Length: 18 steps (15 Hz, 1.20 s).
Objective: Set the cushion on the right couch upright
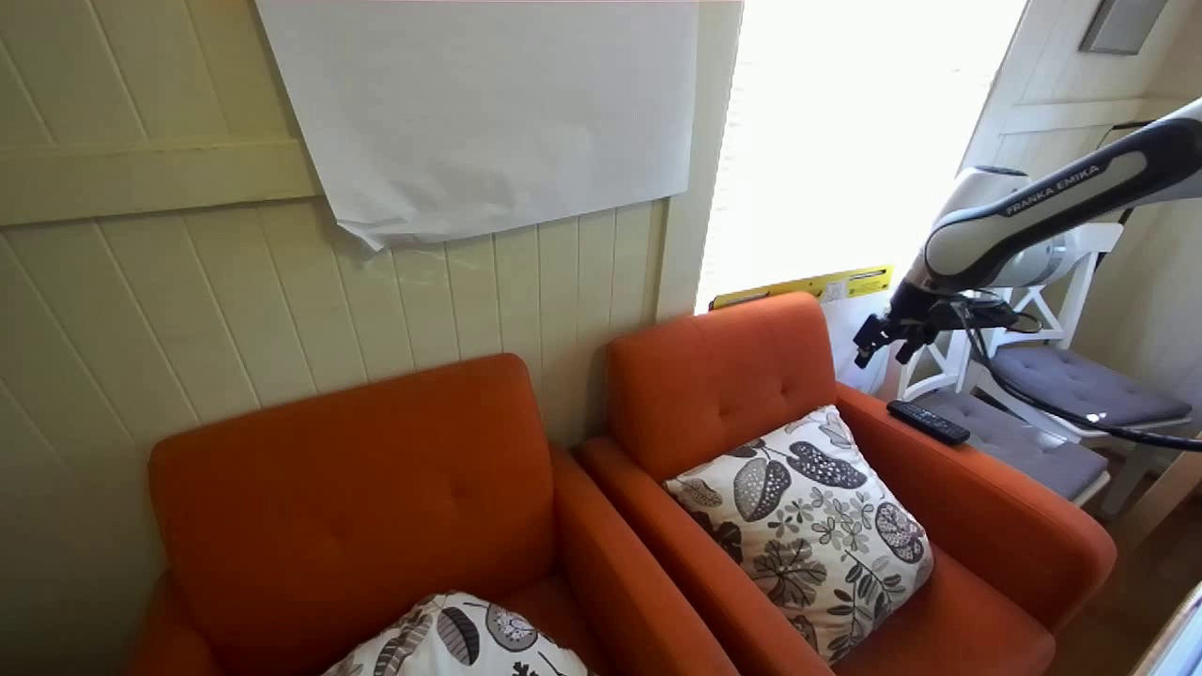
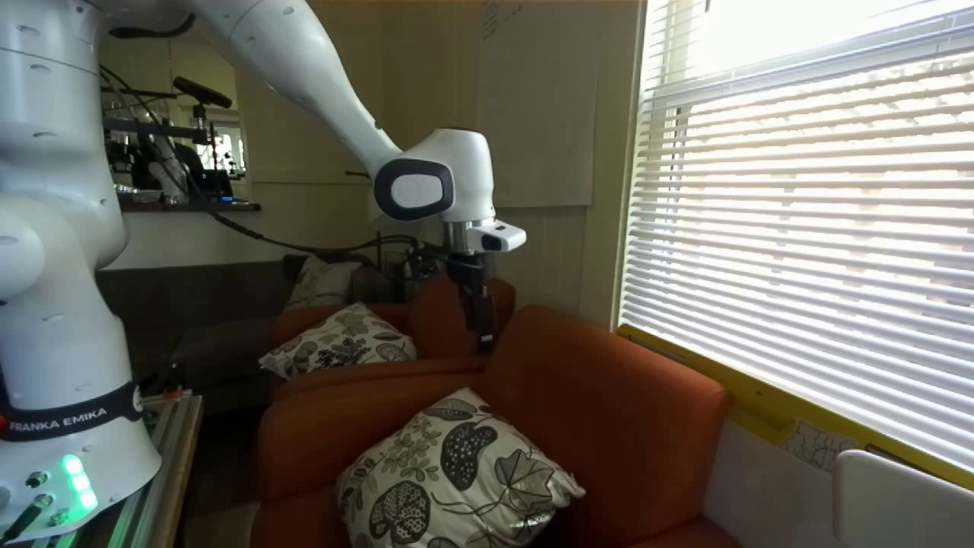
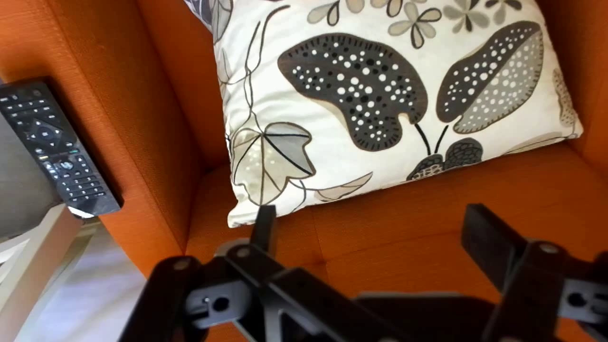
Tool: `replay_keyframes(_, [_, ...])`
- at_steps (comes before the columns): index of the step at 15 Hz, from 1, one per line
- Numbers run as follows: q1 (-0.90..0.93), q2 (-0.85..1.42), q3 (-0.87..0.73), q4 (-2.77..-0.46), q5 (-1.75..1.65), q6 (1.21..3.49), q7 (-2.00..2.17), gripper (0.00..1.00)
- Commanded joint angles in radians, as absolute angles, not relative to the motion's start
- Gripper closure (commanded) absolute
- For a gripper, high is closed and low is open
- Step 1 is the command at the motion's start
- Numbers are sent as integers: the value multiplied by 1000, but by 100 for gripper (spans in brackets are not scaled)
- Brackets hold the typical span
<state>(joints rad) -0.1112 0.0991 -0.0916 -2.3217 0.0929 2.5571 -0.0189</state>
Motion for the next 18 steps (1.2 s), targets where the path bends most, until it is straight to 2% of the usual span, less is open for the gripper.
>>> replay_keyframes(1, [-120,251,-99,-2202,149,2546,65,0])
replay_keyframes(8, [-152,530,-56,-1979,298,2512,100,0])
replay_keyframes(13, [-89,712,-129,-1859,209,2529,275,0])
replay_keyframes(18, [-111,691,-107,-1903,230,2544,237,0])
